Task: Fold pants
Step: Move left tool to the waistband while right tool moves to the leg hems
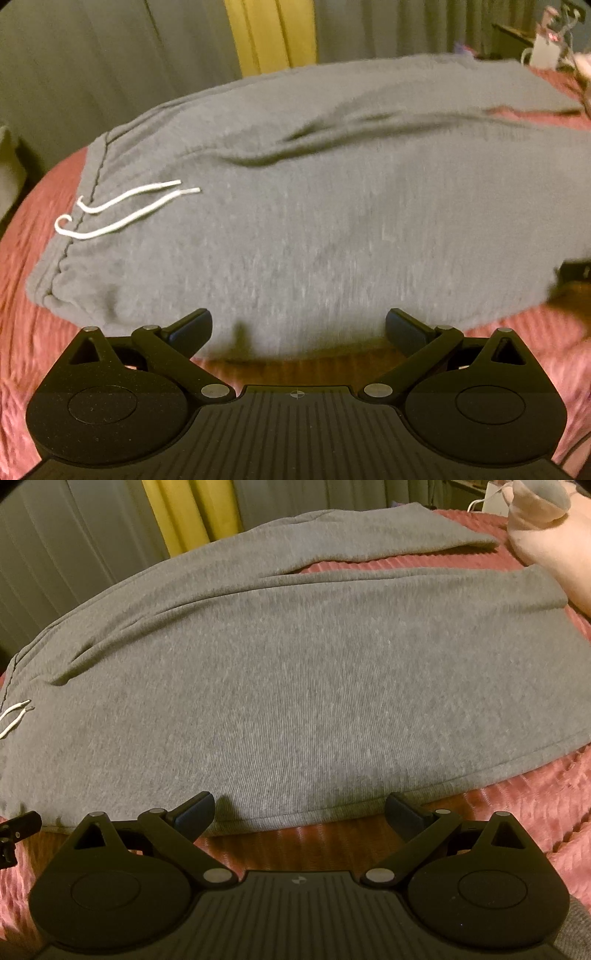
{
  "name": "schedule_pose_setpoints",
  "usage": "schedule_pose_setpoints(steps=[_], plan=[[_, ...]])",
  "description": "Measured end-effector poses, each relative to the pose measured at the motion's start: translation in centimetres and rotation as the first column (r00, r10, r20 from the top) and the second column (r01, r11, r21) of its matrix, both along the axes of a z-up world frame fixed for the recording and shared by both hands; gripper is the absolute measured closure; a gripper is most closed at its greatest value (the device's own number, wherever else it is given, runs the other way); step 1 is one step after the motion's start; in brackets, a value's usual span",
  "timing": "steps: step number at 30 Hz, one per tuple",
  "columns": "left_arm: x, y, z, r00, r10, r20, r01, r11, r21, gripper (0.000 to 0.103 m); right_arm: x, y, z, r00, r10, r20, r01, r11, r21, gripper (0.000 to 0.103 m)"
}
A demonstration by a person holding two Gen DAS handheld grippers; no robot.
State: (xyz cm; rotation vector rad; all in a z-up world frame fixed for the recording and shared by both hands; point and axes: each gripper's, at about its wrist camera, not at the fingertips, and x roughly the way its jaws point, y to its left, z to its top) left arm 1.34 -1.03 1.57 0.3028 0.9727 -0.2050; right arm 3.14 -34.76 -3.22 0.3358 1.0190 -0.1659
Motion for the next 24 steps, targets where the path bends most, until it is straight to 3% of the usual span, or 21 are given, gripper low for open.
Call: schedule_pose_setpoints(steps=[4, 9, 11, 15, 18, 21, 23, 24], plan=[[2.2, -1.1, 2.9, 0.999, 0.036, 0.031, -0.034, 0.997, -0.064, 0.000, 1.0, -1.4, 0.3, 1.000, 0.004, 0.000, -0.004, 0.999, 0.044, 0.004], [6.0, -4.1, 6.6, 0.984, 0.099, 0.145, -0.083, 0.990, -0.114, 0.000, 3.2, -5.1, -0.6, 0.996, -0.079, -0.036, 0.081, 0.995, 0.058, 0.004], [7.4, -4.8, 6.8, 0.982, 0.114, 0.152, -0.090, 0.984, -0.155, 0.000, 3.6, -6.1, -1.7, 0.990, -0.132, -0.049, 0.137, 0.985, 0.108, 0.004], [9.5, -4.3, 3.9, 0.975, 0.175, 0.136, -0.145, 0.968, -0.207, 0.000, 3.7, -5.8, -2.1, 0.982, -0.186, -0.016, 0.187, 0.978, 0.089, 0.004], [10.7, -3.0, 0.7, 0.965, 0.231, 0.127, -0.215, 0.969, -0.124, 0.000, 3.4, -5.3, -2.1, 0.983, -0.186, 0.002, 0.186, 0.980, 0.064, 0.004], [12.4, -1.4, -1.4, 0.946, 0.287, 0.153, -0.289, 0.957, -0.005, 0.000, 4.7, -5.0, -2.0, 0.991, -0.115, -0.072, 0.117, 0.993, 0.026, 0.004], [13.1, 0.0, -1.8, 0.928, 0.330, 0.173, -0.335, 0.942, -0.001, 0.000, 6.4, -5.3, -1.3, 0.989, -0.066, -0.134, 0.068, 0.998, 0.009, 0.004], [13.5, 0.5, -1.9, 0.920, 0.349, 0.179, -0.352, 0.936, -0.016, 0.000, 7.1, -5.7, -0.4, 0.992, -0.068, -0.107, 0.068, 0.998, 0.006, 0.004]])
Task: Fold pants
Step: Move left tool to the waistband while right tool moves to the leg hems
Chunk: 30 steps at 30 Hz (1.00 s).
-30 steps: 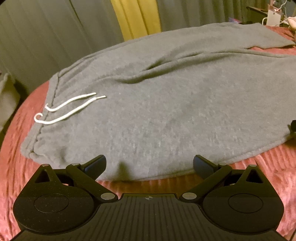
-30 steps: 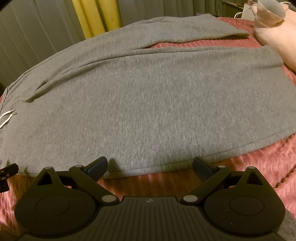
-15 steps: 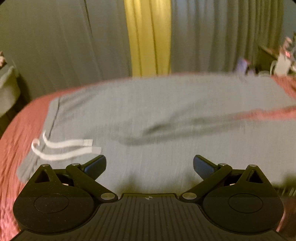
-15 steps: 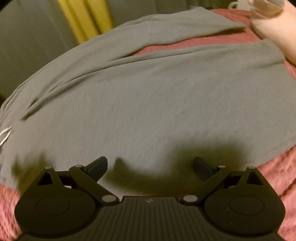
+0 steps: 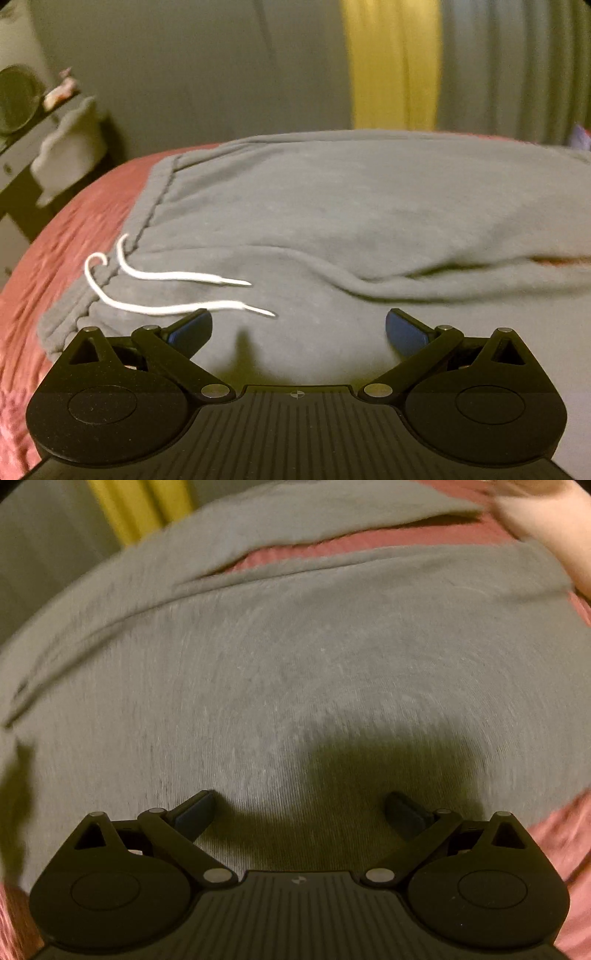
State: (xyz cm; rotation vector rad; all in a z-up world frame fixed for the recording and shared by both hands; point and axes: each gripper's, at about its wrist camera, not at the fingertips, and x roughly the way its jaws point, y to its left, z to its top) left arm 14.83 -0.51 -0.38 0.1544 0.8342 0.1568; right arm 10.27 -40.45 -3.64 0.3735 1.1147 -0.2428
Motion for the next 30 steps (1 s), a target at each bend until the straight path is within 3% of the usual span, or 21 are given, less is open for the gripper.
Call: schedule_pose_setpoints(steps=[2, 4, 5, 6, 7, 9, 12, 15, 17, 20, 24, 26, 27, 30], plan=[[0.7, 1.2, -0.5, 0.999, 0.026, 0.029, -0.025, 0.999, -0.036, 0.000, 2.4, -1.4, 3.0, 0.988, 0.000, 0.153, 0.004, 1.000, -0.024, 0.004], [1.5, 2.0, -1.1, 0.997, 0.065, 0.052, -0.063, 0.997, -0.037, 0.000, 5.8, -2.9, 5.3, 0.968, -0.023, 0.250, 0.039, 0.997, -0.059, 0.005], [1.9, 2.1, -1.5, 0.996, 0.078, 0.053, -0.077, 0.997, -0.030, 0.000, 8.5, -4.0, 6.1, 0.955, -0.042, 0.295, 0.062, 0.996, -0.056, 0.008], [2.2, 2.1, -2.1, 0.994, 0.090, 0.055, -0.089, 0.996, -0.026, 0.000, 11.2, -5.0, 6.6, 0.945, -0.075, 0.317, 0.092, 0.995, -0.038, 0.018], [2.4, 2.1, -2.5, 0.993, 0.098, 0.062, -0.097, 0.995, -0.020, 0.000, 13.8, -5.9, 6.7, 0.941, -0.115, 0.319, 0.123, 0.992, -0.004, 0.032], [2.8, 1.8, -3.3, 0.994, 0.084, 0.073, -0.084, 0.996, 0.002, 0.000, 18.2, -7.5, 6.2, 0.929, -0.209, 0.306, 0.194, 0.978, 0.077, 0.040], [2.7, 1.3, -4.0, 0.989, 0.070, 0.127, -0.074, 0.997, 0.023, 0.000, 24.5, -9.5, 4.5, 0.885, -0.377, 0.273, 0.338, 0.924, 0.180, 0.039], [2.3, 0.8, -4.5, 0.983, 0.069, 0.173, -0.075, 0.997, 0.030, 0.000, 28.7, -10.2, 2.9, 0.849, -0.469, 0.242, 0.423, 0.879, 0.220, 0.039], [2.0, 0.8, -4.7, 0.976, 0.078, 0.202, -0.083, 0.996, 0.018, 0.000, 30.9, -10.3, 2.3, 0.832, -0.505, 0.228, 0.460, 0.859, 0.224, 0.038], [2.0, 0.7, -4.9, 0.972, 0.083, 0.220, -0.090, 0.996, 0.020, 0.000, 32.9, -10.5, 0.8, 0.811, -0.551, 0.199, 0.507, 0.830, 0.231, 0.026], [2.1, 0.7, -5.1, 0.970, 0.081, 0.228, -0.089, 0.996, 0.022, 0.000, 35.0, -9.7, -0.3, 0.796, -0.570, 0.204, 0.560, 0.821, 0.109, 0.027], [2.3, 1.0, -5.1, 0.970, 0.086, 0.227, -0.090, 0.996, 0.005, 0.000, 35.7, -9.0, -0.7, 0.795, -0.564, 0.224, 0.576, 0.818, 0.016, 0.047], [2.3, 1.1, -5.1, 0.970, 0.088, 0.226, -0.090, 0.996, -0.001, 0.000, 35.6, -8.8, -0.8, 0.793, -0.563, 0.232, 0.586, 0.809, -0.038, 0.073], [2.2, 1.2, -5.1, 0.971, 0.088, 0.224, -0.088, 0.996, -0.009, 0.000, 34.3, -9.3, -0.6, 0.781, -0.561, 0.275, 0.578, 0.816, 0.022, 0.096]])
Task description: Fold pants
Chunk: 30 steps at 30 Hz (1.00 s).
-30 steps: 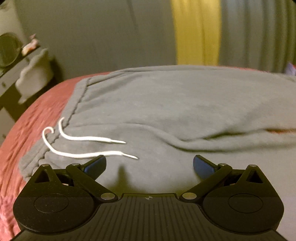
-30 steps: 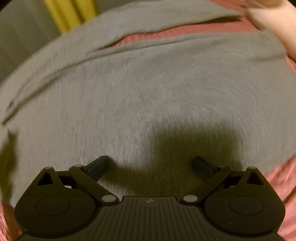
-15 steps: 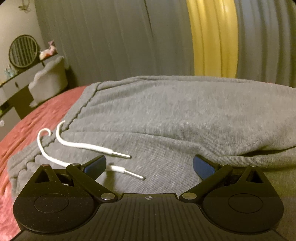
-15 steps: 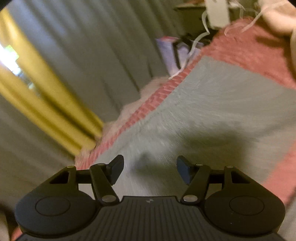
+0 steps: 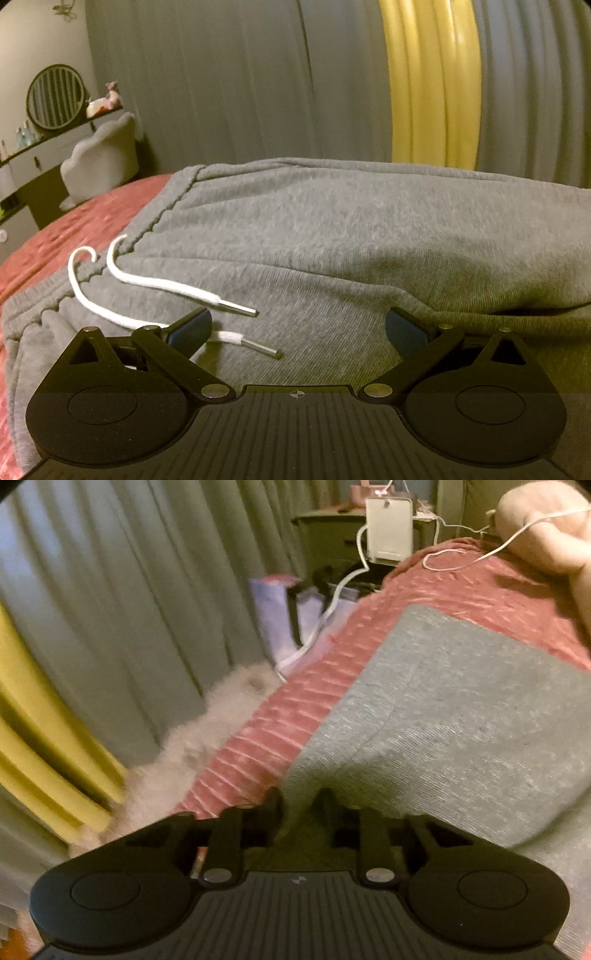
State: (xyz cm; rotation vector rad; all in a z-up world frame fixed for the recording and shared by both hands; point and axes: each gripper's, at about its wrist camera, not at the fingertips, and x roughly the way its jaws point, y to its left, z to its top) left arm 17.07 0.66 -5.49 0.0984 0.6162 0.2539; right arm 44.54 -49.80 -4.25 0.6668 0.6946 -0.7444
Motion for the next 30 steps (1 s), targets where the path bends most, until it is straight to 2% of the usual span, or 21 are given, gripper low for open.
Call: schedule_pose_setpoints(steps=[3, 6, 7, 9, 12, 15, 17, 18, 20, 21, 22, 24, 25, 28, 30], plan=[[0.0, 0.1, 0.1, 1.000, -0.002, -0.004, 0.002, 1.000, -0.011, 0.000, -3.6, -0.8, 1.5, 0.993, 0.044, 0.111, -0.048, 0.998, 0.036, 0.097], [0.0, 0.4, 0.2, 1.000, -0.005, -0.011, 0.005, 1.000, -0.030, 0.000, -11.0, -1.6, 4.1, 0.958, 0.051, 0.281, -0.079, 0.993, 0.088, 0.098], [0.0, 0.5, 0.3, 1.000, -0.006, -0.013, 0.006, 0.999, -0.036, 0.000, -15.0, -1.6, 5.0, 0.941, 0.052, 0.334, -0.090, 0.991, 0.101, 0.098], [0.0, 0.7, 0.4, 1.000, -0.005, -0.012, 0.005, 0.999, -0.049, 0.000, -21.2, -1.0, 5.8, 0.919, 0.060, 0.389, -0.104, 0.990, 0.094, 0.098], [-0.1, 0.9, 0.6, 1.000, -0.006, -0.009, 0.005, 0.998, -0.069, 0.000, -31.0, 0.5, 5.0, 0.926, 0.047, 0.374, -0.089, 0.991, 0.098, 0.098], [-0.2, 1.2, 0.8, 1.000, -0.002, -0.011, 0.001, 0.996, -0.094, 0.000, -37.5, 1.6, 0.9, 0.963, 0.050, 0.264, -0.092, 0.985, 0.149, 0.098], [-0.5, 1.2, 0.9, 1.000, -0.002, -0.007, 0.002, 0.996, -0.095, 0.000, -39.2, 1.7, -2.0, 0.982, 0.030, 0.184, -0.068, 0.976, 0.205, 0.099], [-0.7, 1.1, 0.9, 1.000, -0.006, -0.004, 0.006, 0.996, -0.090, 0.000, -39.4, 1.2, -2.8, 0.984, 0.008, 0.178, -0.051, 0.971, 0.235, 0.099], [-0.9, 0.9, 1.1, 1.000, -0.026, -0.006, 0.025, 0.997, -0.078, 0.000, -39.6, -0.3, -2.8, 0.972, -0.053, 0.231, -0.015, 0.958, 0.286, 0.095], [-1.0, 0.6, 1.2, 0.999, -0.037, -0.010, 0.036, 0.997, -0.069, 0.000, -39.6, -0.9, -2.6, 0.965, -0.070, 0.255, -0.007, 0.957, 0.289, 0.090], [-1.1, 0.4, 1.4, 0.999, -0.052, -0.013, 0.051, 0.997, -0.061, 0.000, -39.7, -1.3, -2.4, 0.954, -0.075, 0.291, -0.008, 0.962, 0.274, 0.081], [-1.5, 0.2, 2.2, 0.997, -0.071, -0.005, 0.071, 0.995, -0.064, 0.000, -39.9, -1.3, -2.5, 0.965, -0.102, 0.243, 0.042, 0.970, 0.241, 0.065], [-1.7, 0.2, 2.7, 0.996, -0.084, 0.009, 0.084, 0.994, -0.067, 0.000, -40.4, -1.4, -2.8, 0.962, -0.108, 0.251, 0.049, 0.971, 0.233, 0.065], [-1.0, 0.5, 4.3, 0.994, -0.111, -0.003, 0.110, 0.991, -0.079, 0.000, -41.6, -2.6, -3.6, 0.939, -0.142, 0.313, 0.041, 0.950, 0.308, 0.065], [0.1, 1.5, 5.4, 0.995, -0.099, -0.034, 0.094, 0.986, -0.141, 0.000, -43.2, -2.4, -3.9, 0.914, -0.184, 0.361, 0.046, 0.933, 0.357, 0.065]])
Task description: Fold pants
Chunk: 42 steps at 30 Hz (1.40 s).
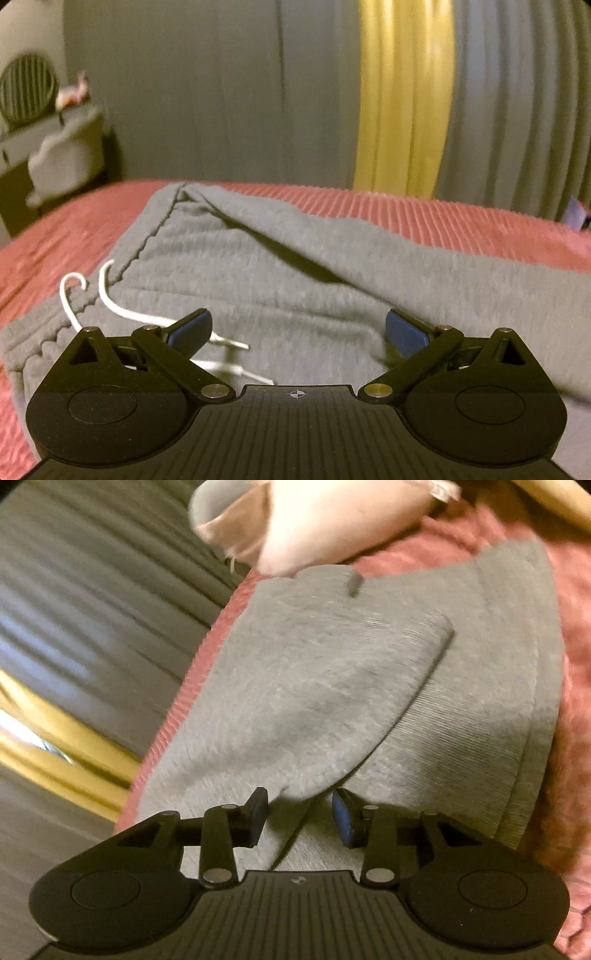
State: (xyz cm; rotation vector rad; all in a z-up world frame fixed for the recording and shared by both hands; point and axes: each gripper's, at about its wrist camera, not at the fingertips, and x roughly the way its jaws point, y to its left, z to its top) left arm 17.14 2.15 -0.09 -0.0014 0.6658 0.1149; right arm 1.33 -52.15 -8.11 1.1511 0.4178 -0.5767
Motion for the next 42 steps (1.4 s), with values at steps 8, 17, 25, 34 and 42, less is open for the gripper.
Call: schedule_pose_setpoints(steps=[8, 17, 25, 34, 42], plan=[[7.6, 5.7, 2.1, 0.991, 0.090, -0.104, -0.115, 0.956, -0.269, 0.000, -0.3, 0.8, -0.3, 0.997, -0.022, 0.071, 0.022, 1.000, -0.007, 0.052], [13.0, 6.8, -0.5, 0.962, 0.063, -0.266, -0.160, 0.919, -0.361, 0.043, 1.8, 0.2, 0.0, 0.990, 0.063, 0.127, -0.056, 0.997, -0.054, 0.008], [11.1, 6.3, 2.0, 0.983, -0.006, -0.181, -0.063, 0.927, -0.370, 0.092, 0.7, -1.7, -0.2, 0.991, -0.026, 0.128, 0.018, 0.998, 0.063, 0.086], [2.3, 9.2, 10.1, 0.998, -0.059, 0.019, 0.061, 0.882, -0.467, 0.093, -0.3, -3.3, 3.8, 0.966, -0.023, 0.259, 0.008, 0.998, 0.057, 0.099], [-10.1, 11.9, 6.6, 0.998, -0.069, 0.001, 0.062, 0.876, -0.478, 0.090, -6.2, -4.9, 8.7, 0.936, -0.009, 0.353, 0.032, 0.998, -0.058, 0.100]])
